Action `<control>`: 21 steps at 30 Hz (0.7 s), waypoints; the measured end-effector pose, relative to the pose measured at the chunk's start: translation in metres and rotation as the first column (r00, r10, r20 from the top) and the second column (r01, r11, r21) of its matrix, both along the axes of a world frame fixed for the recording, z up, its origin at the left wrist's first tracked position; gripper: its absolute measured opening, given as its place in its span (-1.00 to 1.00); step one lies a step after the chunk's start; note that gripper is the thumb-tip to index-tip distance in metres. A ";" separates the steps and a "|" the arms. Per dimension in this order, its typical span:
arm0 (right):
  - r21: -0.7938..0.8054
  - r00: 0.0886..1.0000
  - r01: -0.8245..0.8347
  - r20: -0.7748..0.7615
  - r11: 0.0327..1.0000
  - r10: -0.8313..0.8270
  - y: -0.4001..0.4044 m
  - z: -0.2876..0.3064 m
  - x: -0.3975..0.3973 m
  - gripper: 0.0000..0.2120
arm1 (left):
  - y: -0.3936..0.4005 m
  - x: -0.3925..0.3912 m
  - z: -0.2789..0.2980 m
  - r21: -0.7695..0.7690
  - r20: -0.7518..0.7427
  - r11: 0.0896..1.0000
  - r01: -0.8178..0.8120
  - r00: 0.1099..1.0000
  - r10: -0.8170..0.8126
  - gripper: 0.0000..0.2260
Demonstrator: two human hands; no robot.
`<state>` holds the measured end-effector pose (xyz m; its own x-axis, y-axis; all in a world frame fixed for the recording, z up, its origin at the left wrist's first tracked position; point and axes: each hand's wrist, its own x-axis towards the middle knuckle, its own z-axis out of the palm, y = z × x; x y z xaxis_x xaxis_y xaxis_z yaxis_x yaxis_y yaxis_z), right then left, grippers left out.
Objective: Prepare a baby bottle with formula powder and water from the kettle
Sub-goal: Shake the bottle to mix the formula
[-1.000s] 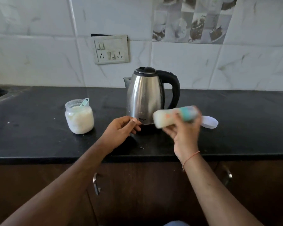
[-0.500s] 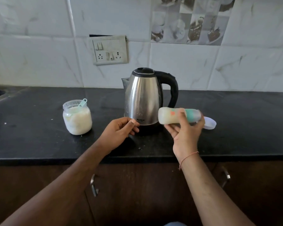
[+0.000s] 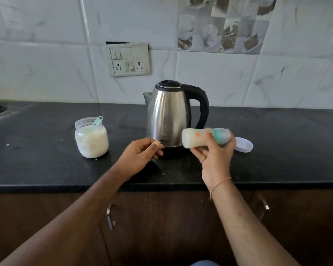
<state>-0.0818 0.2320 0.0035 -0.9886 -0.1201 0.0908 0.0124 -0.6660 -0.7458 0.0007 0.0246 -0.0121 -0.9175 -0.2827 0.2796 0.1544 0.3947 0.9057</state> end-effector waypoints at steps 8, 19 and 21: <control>-0.080 0.996 0.088 0.035 0.993 -0.085 0.003 -0.002 -0.006 -0.38 | 0.001 0.001 0.001 -0.011 0.014 1.000 -0.011 1.000 0.011 -0.76; 0.132 0.993 -0.103 -0.042 0.986 0.110 -0.002 -0.004 -0.005 -0.38 | 0.003 0.000 0.000 0.009 0.014 1.000 -0.008 1.000 0.008 -0.76; 0.152 0.995 -0.085 -0.034 0.985 0.091 -0.004 -0.005 -0.005 -0.39 | 0.000 -0.001 0.000 0.013 0.014 1.000 -0.011 1.000 0.011 -0.75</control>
